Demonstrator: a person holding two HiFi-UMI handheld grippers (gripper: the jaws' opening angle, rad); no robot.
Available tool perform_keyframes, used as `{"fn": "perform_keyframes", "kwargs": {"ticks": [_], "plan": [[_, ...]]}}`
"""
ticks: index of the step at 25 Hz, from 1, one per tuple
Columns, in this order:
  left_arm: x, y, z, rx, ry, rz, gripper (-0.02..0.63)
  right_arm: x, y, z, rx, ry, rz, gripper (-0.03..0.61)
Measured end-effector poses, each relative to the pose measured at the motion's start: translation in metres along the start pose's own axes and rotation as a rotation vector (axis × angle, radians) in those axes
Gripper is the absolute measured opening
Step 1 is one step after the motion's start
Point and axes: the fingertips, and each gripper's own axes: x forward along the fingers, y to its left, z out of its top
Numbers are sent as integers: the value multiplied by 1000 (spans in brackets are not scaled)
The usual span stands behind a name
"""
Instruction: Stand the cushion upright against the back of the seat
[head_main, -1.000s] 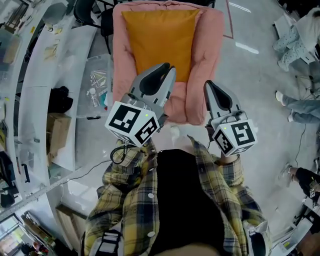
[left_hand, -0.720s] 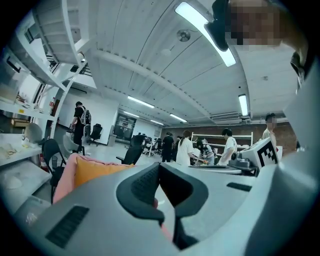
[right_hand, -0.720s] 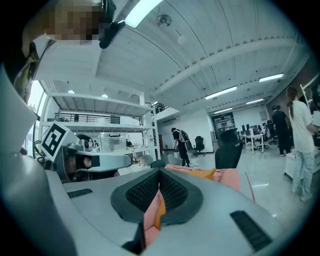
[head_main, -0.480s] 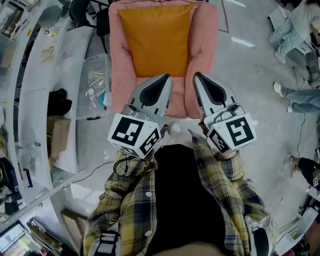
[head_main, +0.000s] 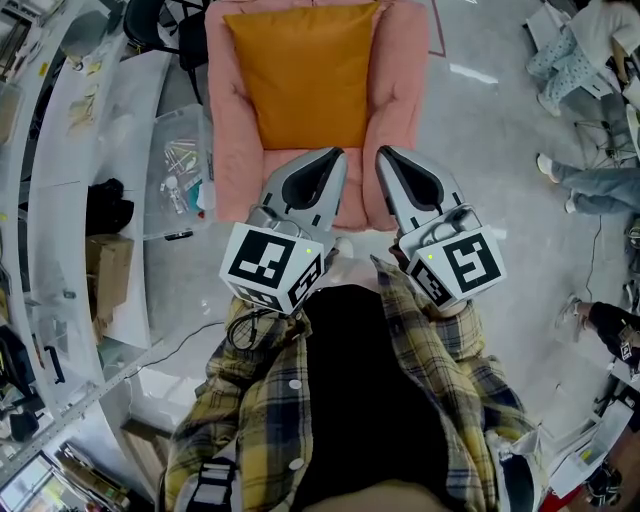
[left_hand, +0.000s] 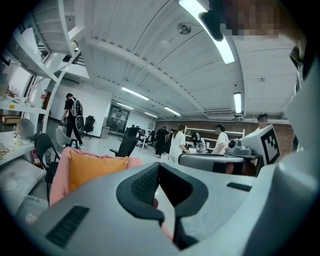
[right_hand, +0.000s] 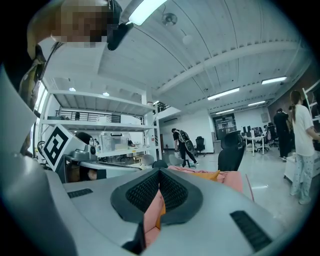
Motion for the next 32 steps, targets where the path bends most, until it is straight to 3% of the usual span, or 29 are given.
{"fn": "perform_keyframes", "kwargs": {"ticks": [32], "plan": [[-12, 11, 1, -13, 3, 18, 5, 12, 7, -3, -6, 23, 23, 17]]}}
